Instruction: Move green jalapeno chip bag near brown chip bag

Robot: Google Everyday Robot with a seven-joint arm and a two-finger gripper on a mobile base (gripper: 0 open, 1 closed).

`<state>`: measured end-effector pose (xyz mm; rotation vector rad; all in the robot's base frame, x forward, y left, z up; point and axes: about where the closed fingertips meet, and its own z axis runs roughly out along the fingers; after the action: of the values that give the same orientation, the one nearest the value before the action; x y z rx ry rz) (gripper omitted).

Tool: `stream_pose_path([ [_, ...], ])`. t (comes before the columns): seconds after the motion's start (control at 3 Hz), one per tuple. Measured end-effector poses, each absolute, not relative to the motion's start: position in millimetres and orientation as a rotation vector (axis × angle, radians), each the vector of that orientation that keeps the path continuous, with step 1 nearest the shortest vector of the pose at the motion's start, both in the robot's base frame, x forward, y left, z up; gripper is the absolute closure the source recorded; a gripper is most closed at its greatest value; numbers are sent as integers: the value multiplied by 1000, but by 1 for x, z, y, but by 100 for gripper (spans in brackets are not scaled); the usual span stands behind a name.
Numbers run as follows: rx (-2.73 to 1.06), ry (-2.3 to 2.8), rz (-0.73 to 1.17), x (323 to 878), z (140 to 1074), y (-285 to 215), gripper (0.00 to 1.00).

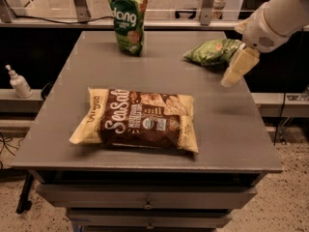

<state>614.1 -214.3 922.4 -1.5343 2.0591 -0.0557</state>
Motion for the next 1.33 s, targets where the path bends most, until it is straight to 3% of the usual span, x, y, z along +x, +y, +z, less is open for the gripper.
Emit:
stream_pose_path([
  [0.33,-1488,2064,-77,667,907,-225,0],
  [0.67,-1440,2069,-71,712,897,-226,19],
  [1.33,-1391,2108,-37,748,878,-227,64],
])
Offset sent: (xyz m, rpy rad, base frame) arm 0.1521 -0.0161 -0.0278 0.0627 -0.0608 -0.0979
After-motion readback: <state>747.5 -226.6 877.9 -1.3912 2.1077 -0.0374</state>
